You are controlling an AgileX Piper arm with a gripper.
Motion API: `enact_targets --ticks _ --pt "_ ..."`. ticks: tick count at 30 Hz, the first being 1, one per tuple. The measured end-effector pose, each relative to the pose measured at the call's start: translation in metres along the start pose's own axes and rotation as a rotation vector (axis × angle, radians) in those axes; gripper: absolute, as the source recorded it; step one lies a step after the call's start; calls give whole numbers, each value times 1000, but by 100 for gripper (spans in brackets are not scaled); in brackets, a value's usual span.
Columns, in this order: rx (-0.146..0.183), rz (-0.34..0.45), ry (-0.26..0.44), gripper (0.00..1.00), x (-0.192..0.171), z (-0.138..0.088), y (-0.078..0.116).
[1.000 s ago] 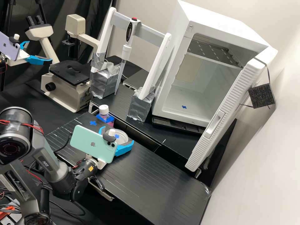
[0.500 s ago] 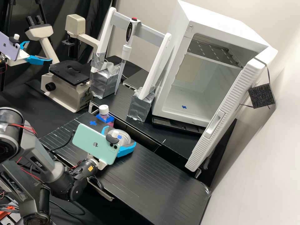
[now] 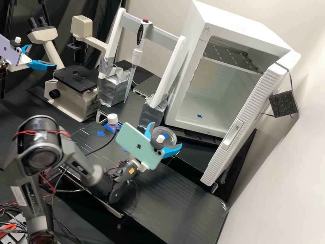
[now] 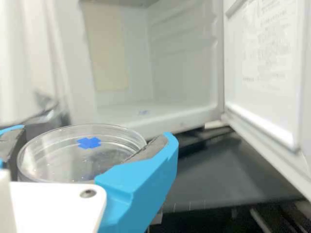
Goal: Move the petri dish to the incubator
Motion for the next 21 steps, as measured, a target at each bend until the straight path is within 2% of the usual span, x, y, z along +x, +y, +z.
enact_targets --ticks 7,12,16,21 --pt "-75 47 -66 0 79 2 12" --pt "-93 54 -85 0 118 3 18" --pt "-98 49 -94 0 146 7 21" --pt "-51 17 -97 0 182 12 21"
